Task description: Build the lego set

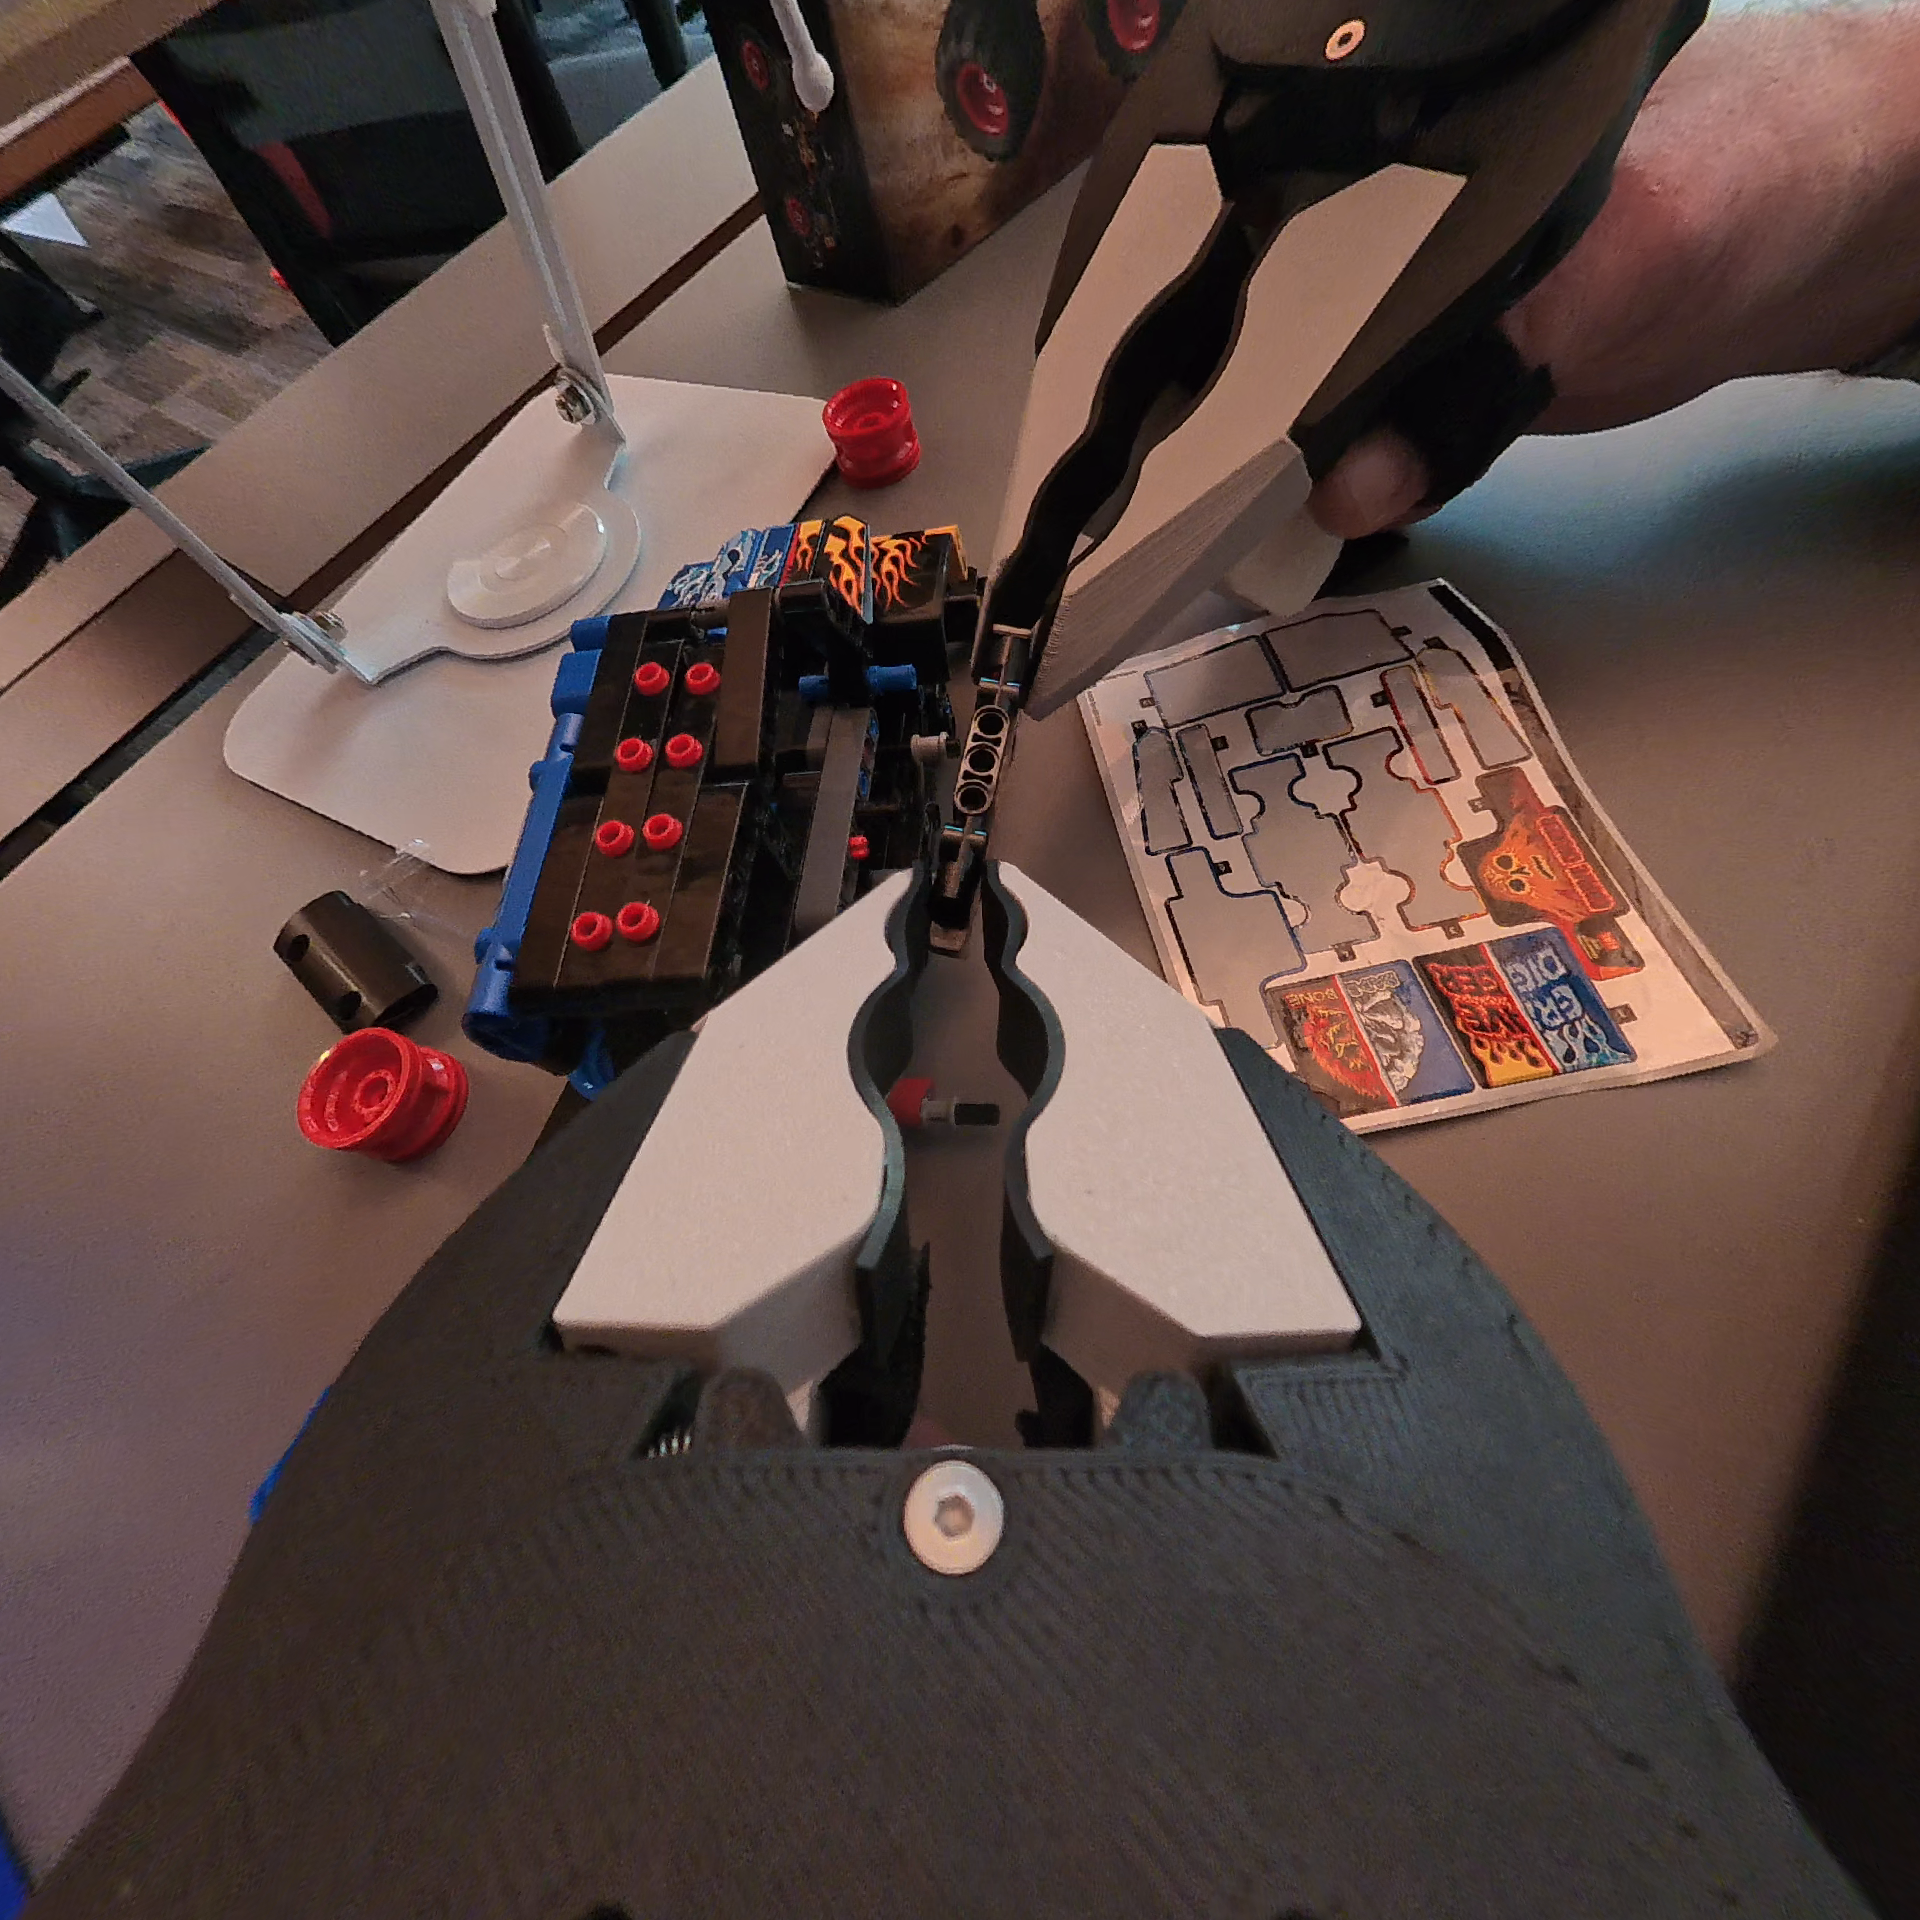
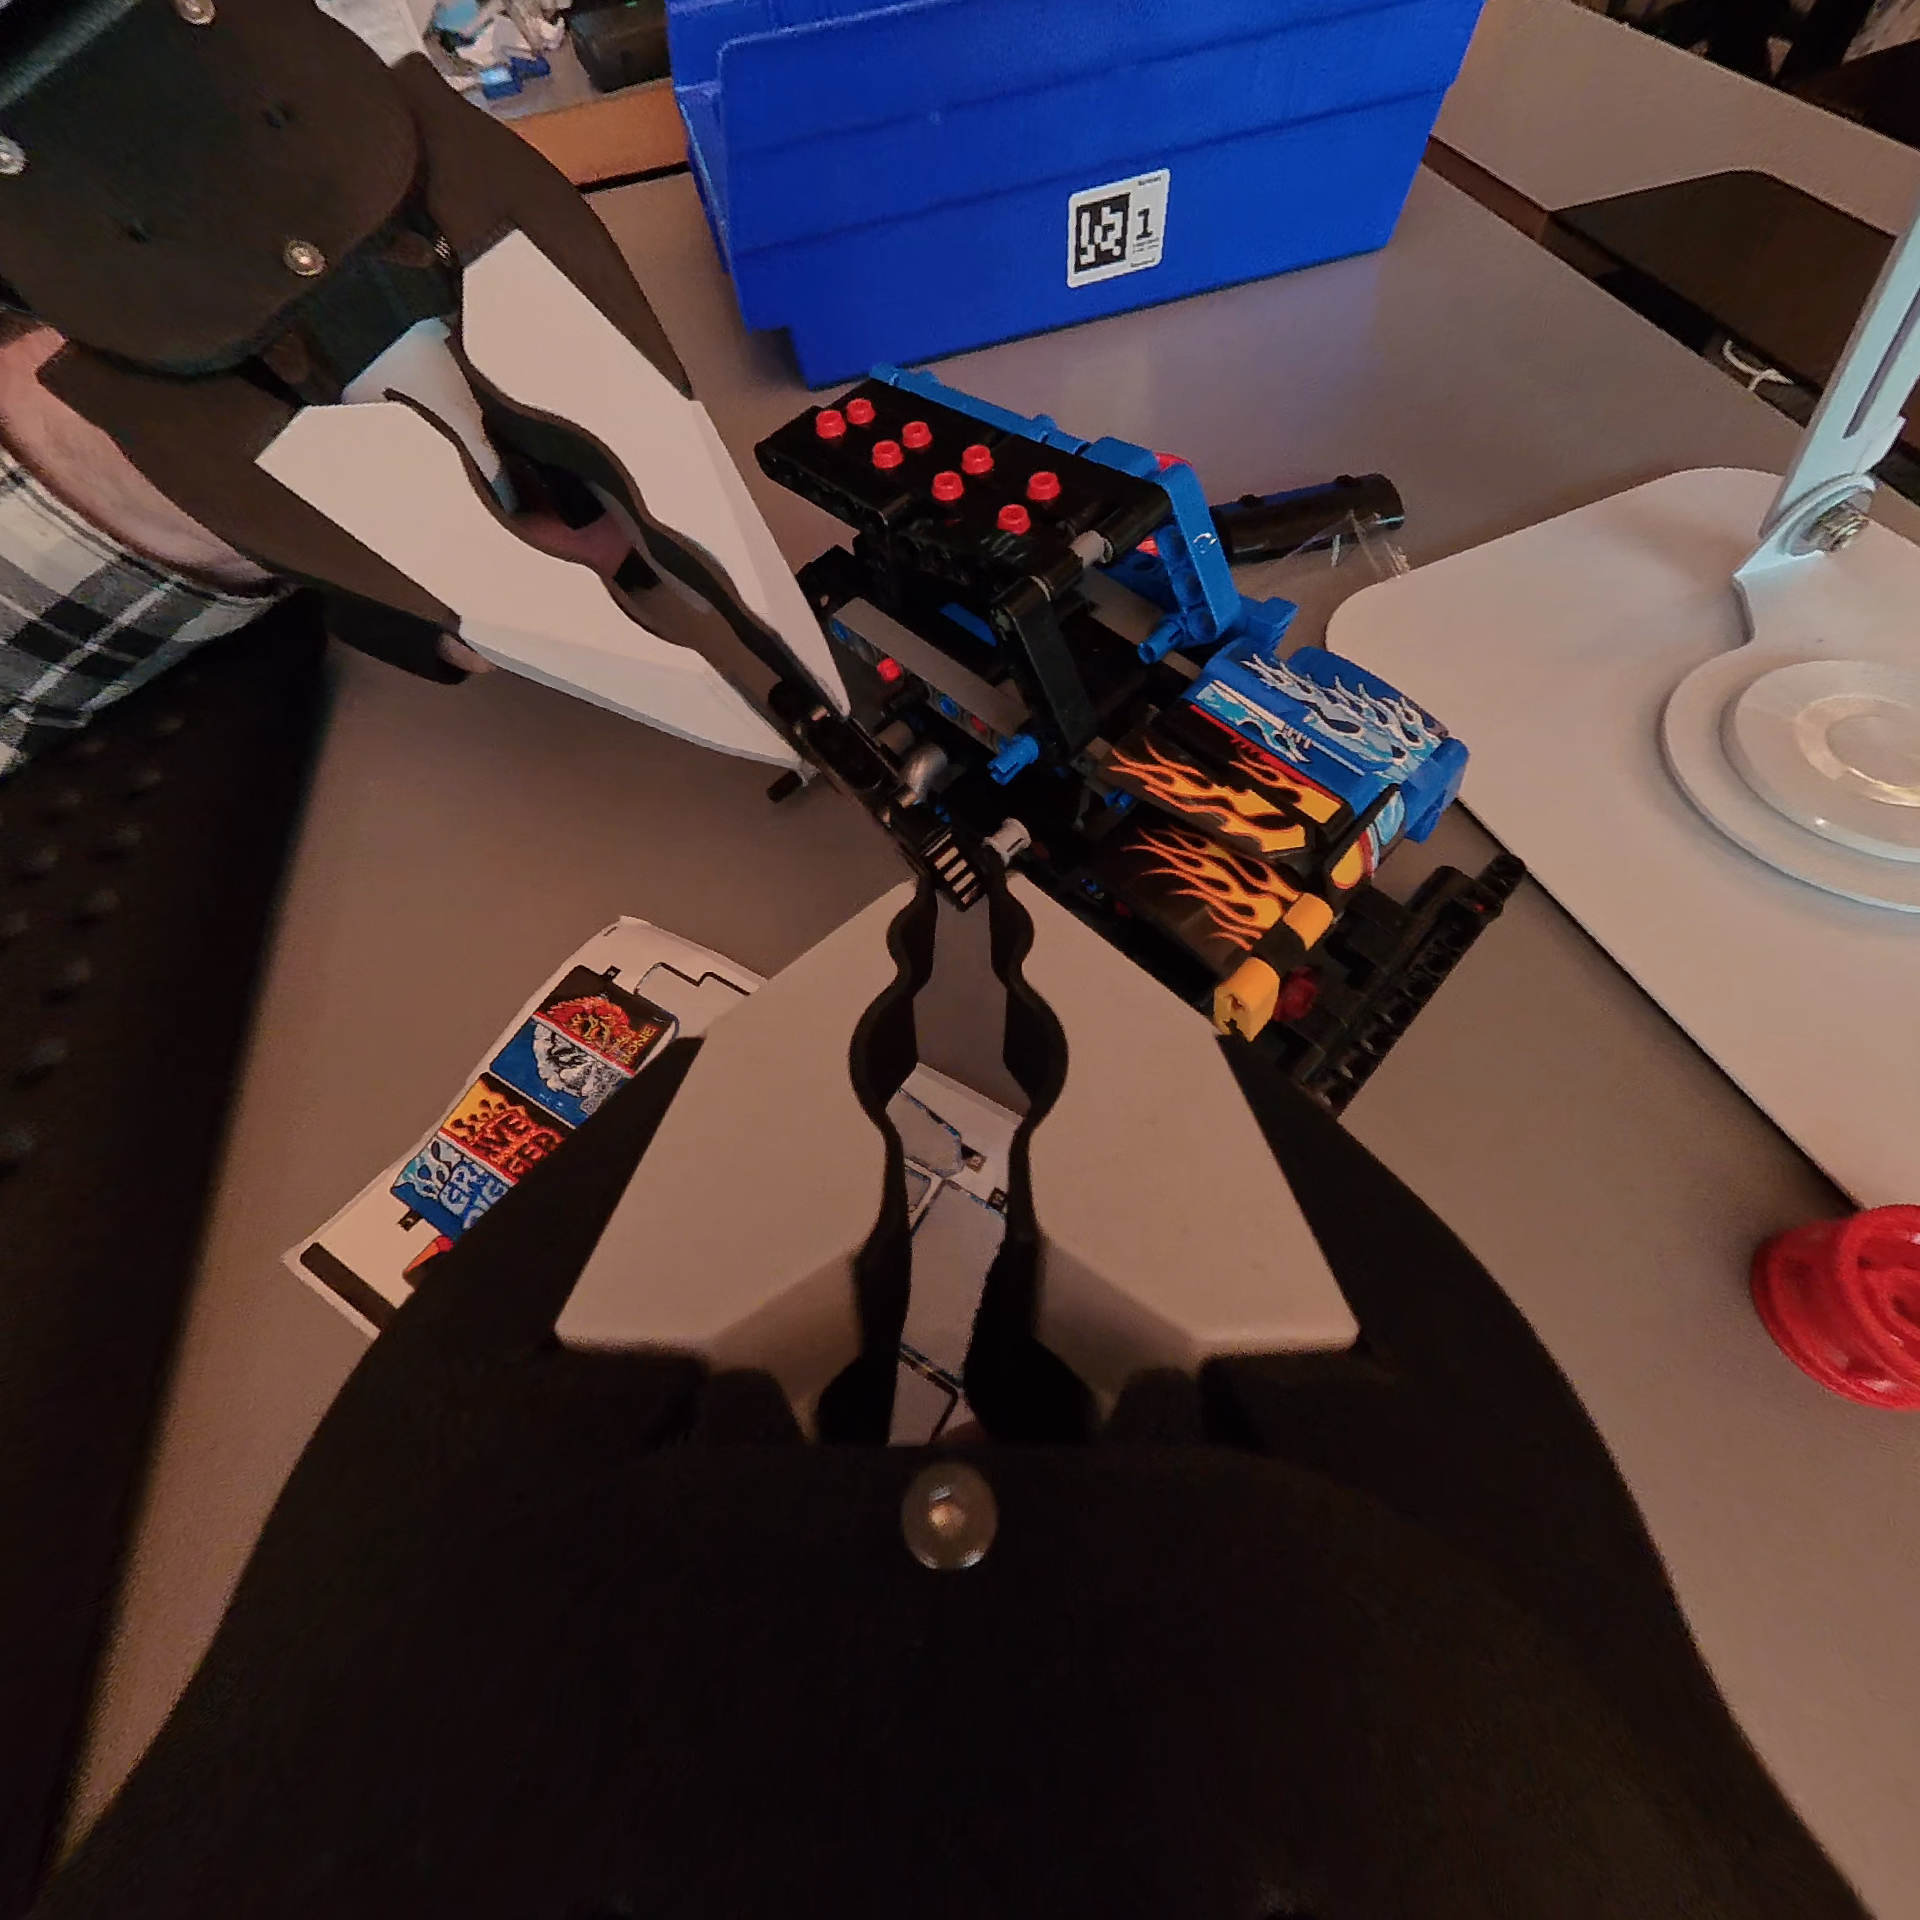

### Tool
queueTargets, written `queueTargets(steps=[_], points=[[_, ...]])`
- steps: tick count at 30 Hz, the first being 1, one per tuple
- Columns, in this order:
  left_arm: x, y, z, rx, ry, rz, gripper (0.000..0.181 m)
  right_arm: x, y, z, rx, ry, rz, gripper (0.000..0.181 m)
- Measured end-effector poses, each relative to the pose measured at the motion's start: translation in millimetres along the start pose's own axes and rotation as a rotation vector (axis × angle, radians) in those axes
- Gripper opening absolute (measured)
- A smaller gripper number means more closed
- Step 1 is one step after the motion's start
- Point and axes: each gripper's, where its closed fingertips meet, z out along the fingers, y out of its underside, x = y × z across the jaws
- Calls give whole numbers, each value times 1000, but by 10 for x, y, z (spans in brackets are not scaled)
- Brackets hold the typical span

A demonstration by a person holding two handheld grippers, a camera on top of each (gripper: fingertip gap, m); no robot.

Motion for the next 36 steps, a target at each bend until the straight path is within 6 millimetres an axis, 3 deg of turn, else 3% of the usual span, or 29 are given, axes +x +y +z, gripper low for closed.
queueTargets(steps=[16,36], points=[[-12,35,17,-15,8,-30,8,23,27,37,-40,80,-118,9],[0,24,-7,-4,19,-42,8,21,7,14,-10,26,-34,8]])
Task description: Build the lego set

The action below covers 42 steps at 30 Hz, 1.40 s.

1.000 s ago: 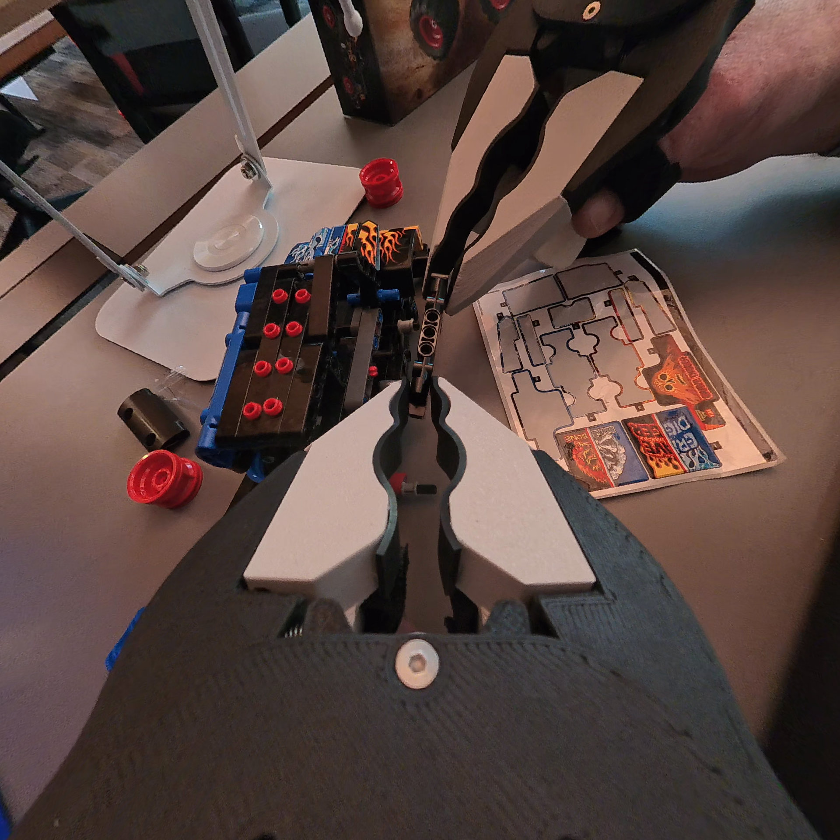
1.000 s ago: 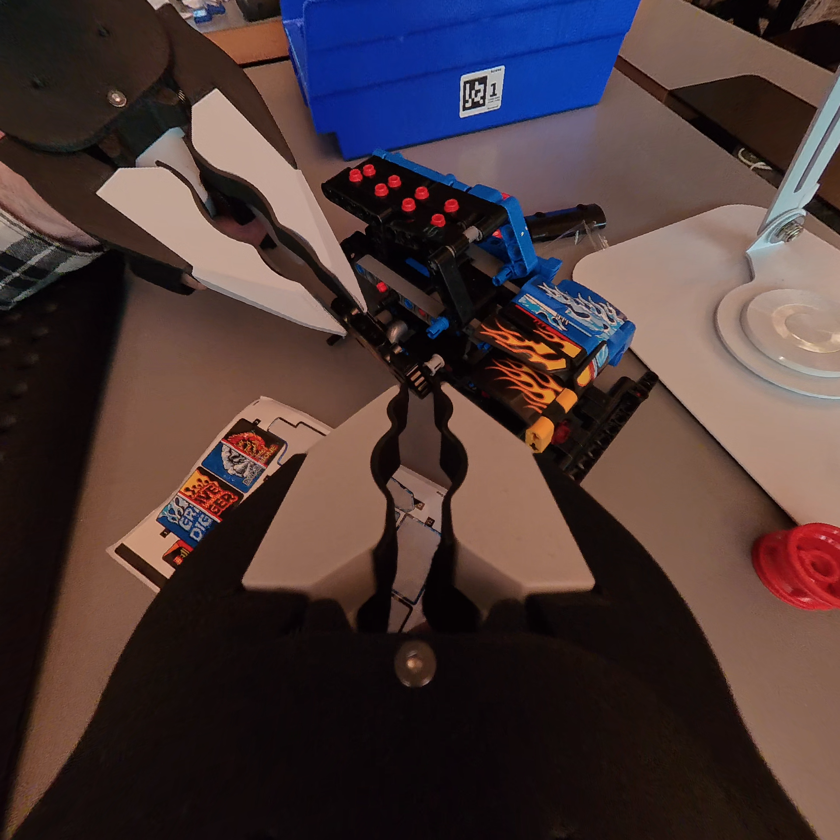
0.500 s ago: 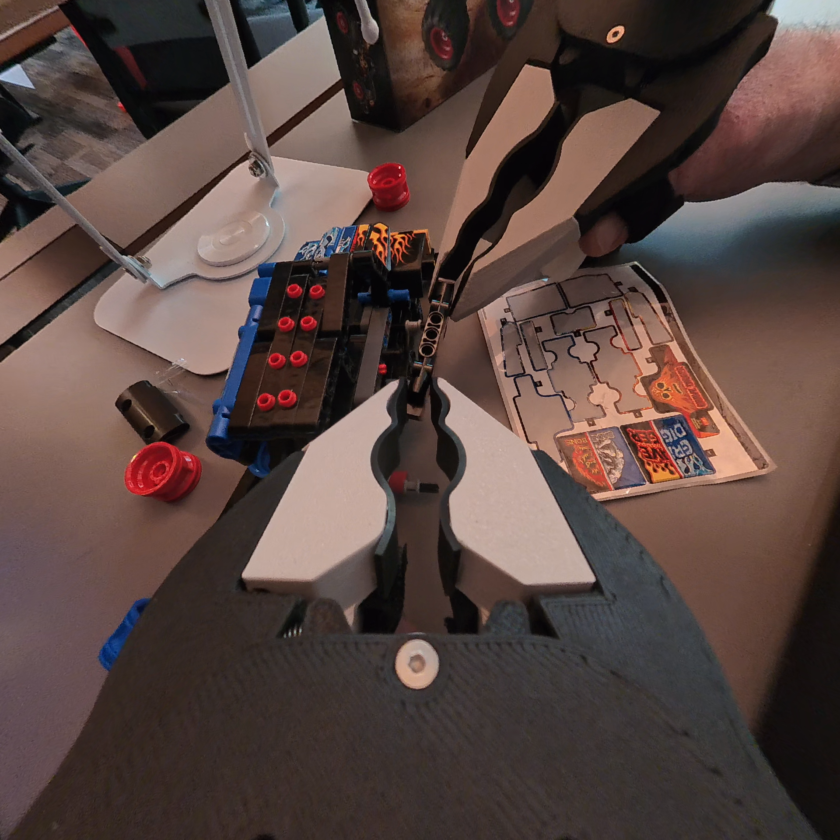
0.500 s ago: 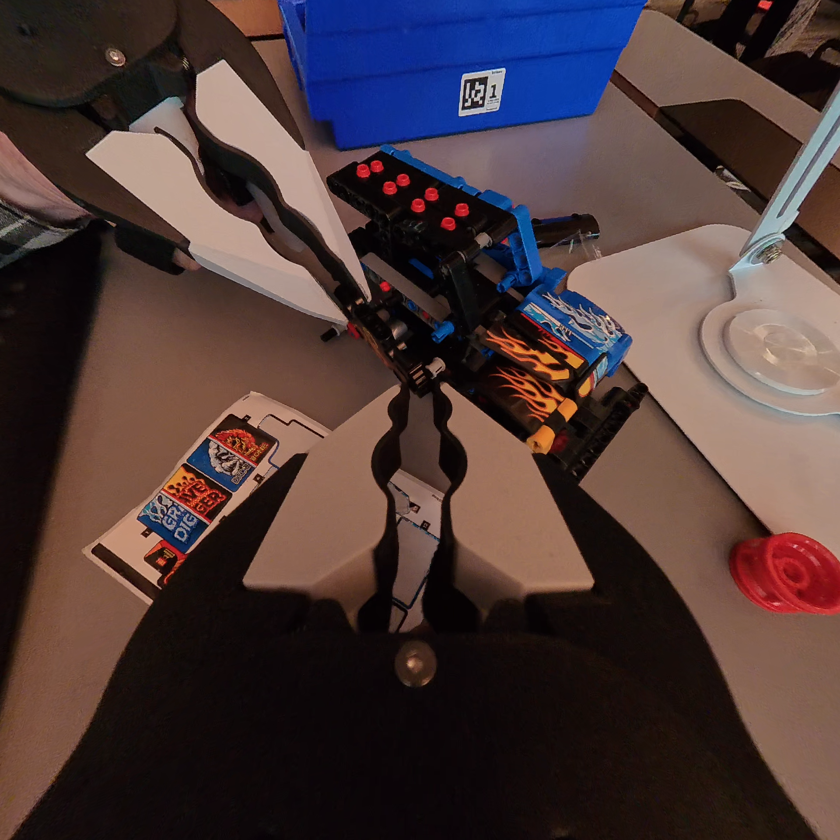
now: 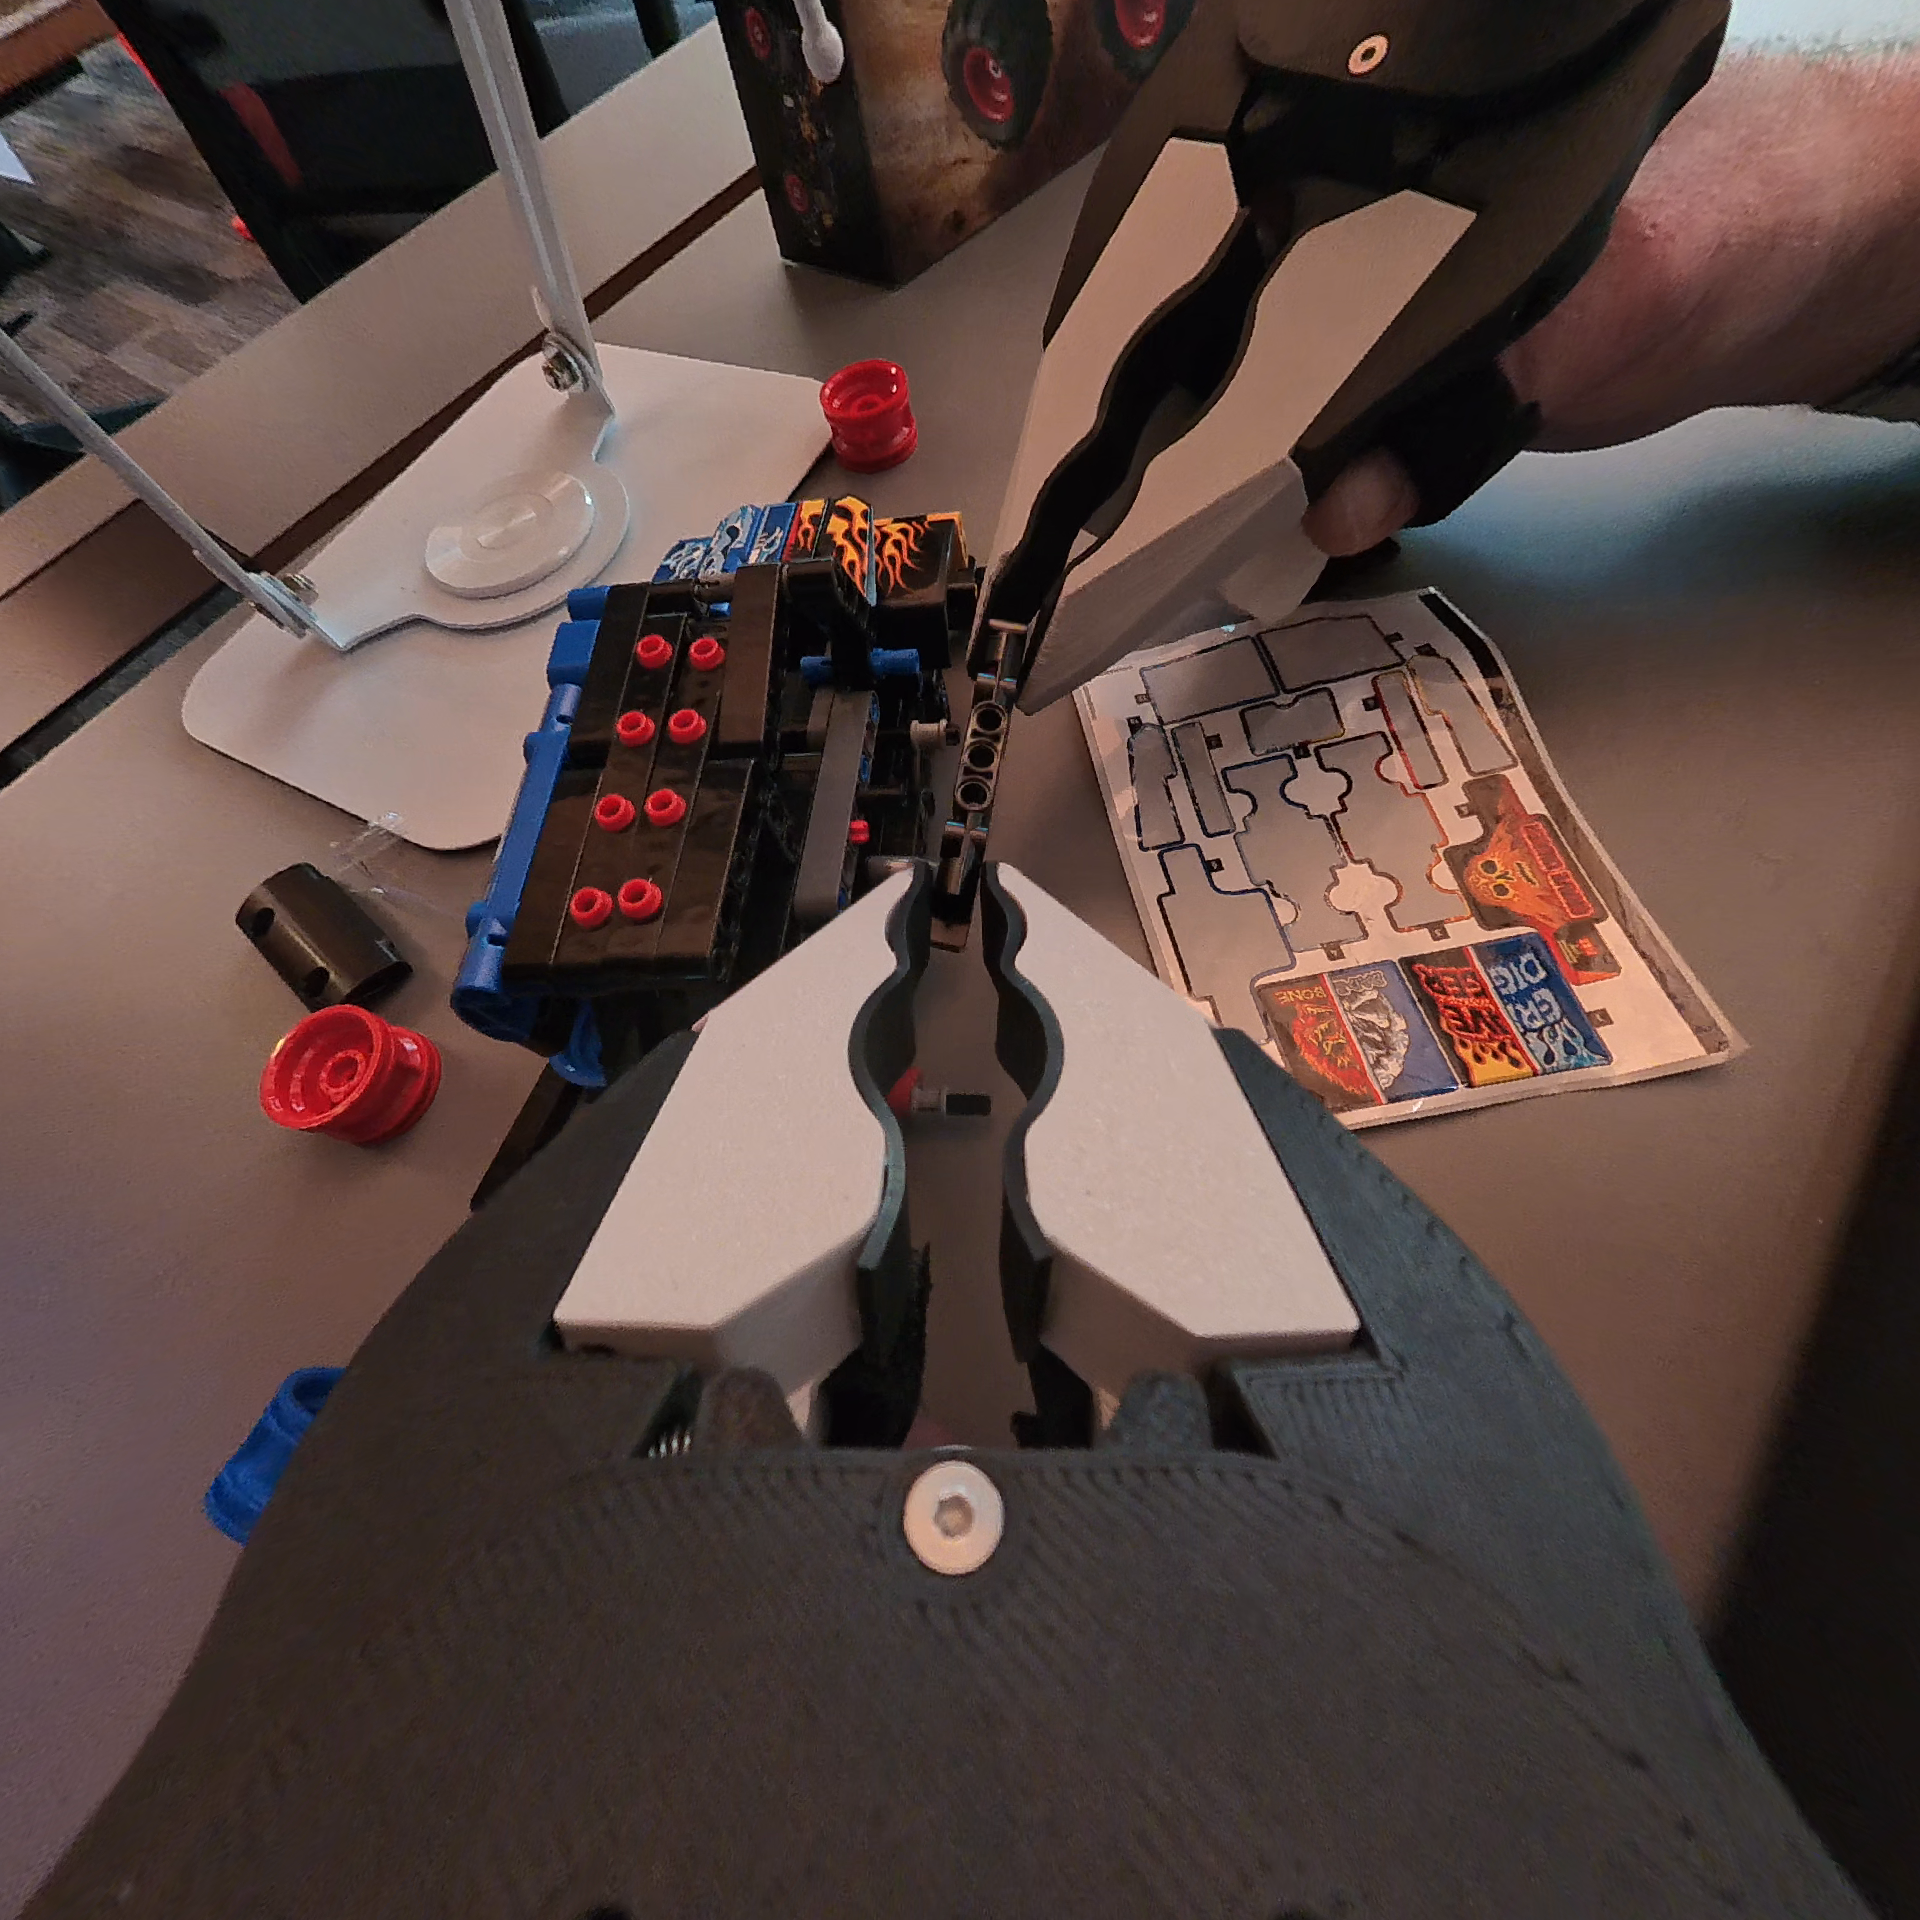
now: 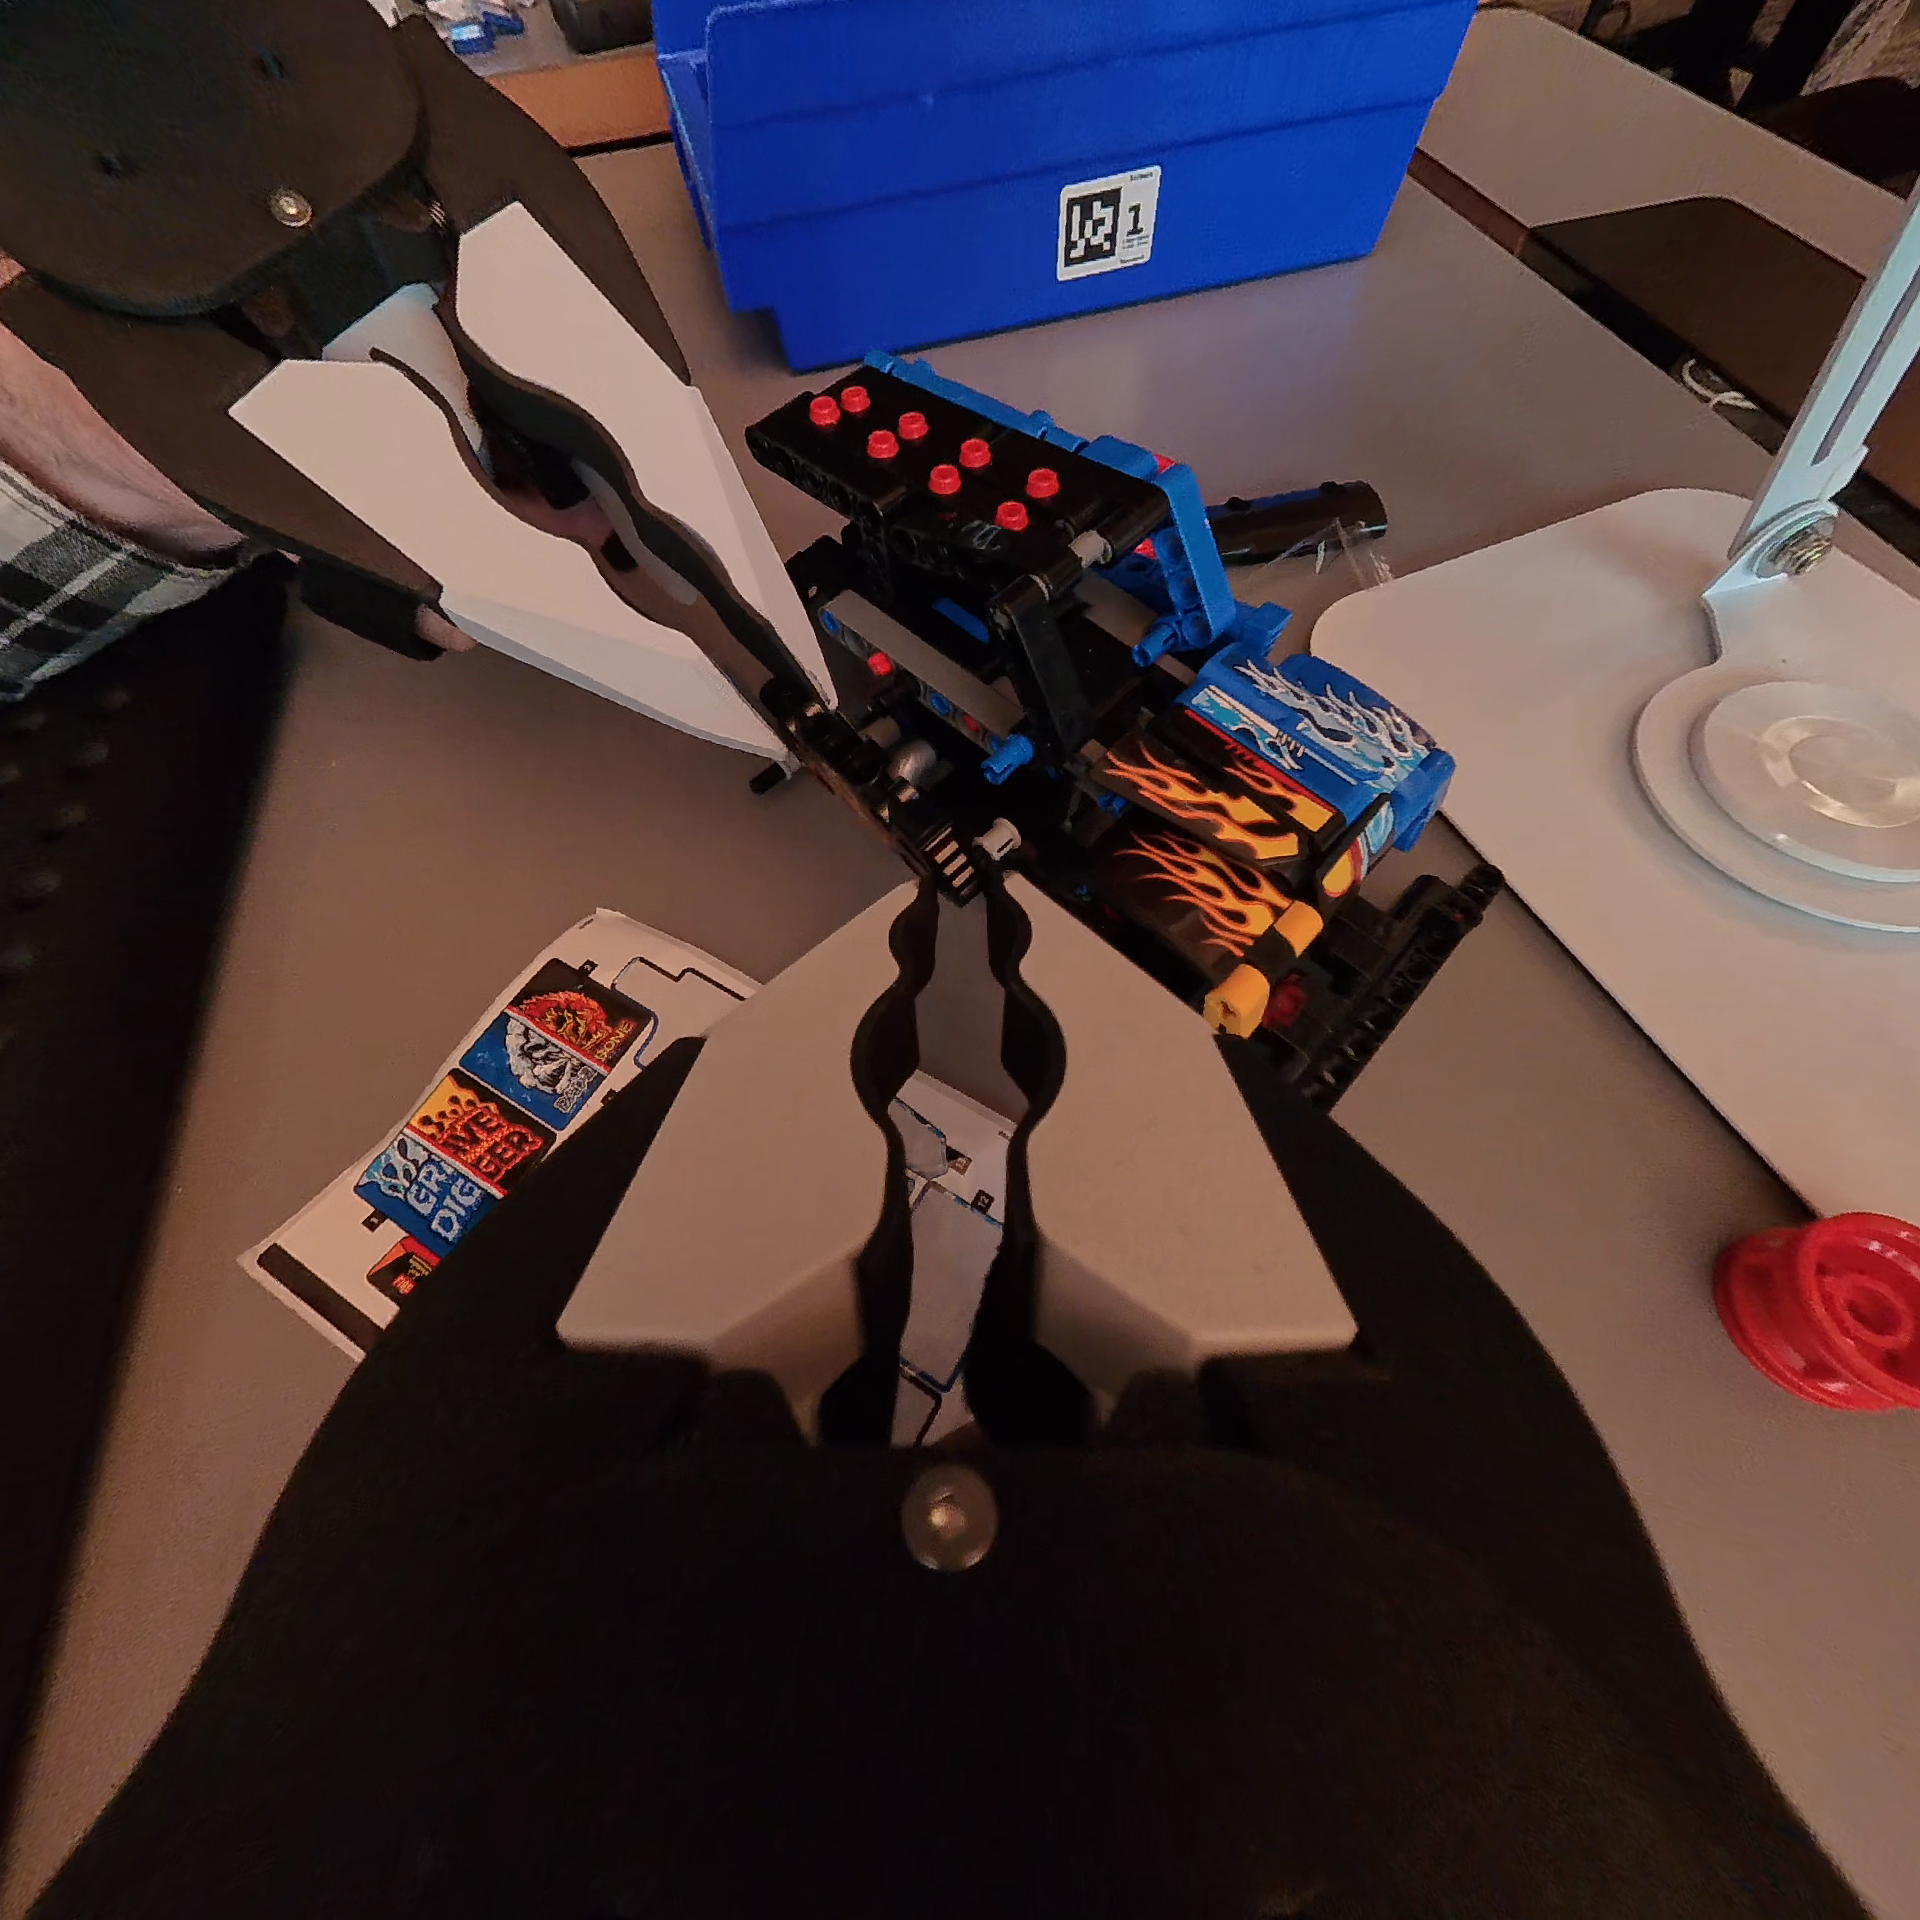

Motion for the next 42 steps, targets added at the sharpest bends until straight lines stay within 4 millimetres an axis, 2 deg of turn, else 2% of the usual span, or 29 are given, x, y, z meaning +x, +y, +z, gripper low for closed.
queueTargets(steps=[8,13,16,31,42], points=[[15,-39,4,16,1,10,7,33,-57,-45,32,19,-17,9],[12,-37,6,14,-4,15,7,8,-55,-41,26,17,-51,15],[9,-60,-12,29,-2,13,7,21,-62,-60,31,21,-55,8],[-21,-149,-56,85,-14,0,9,-44,-77,-123,59,-61,-49,6],[159,-231,-101,143,94,33,6,-113,-161,-224,117,-106,-105,17]])
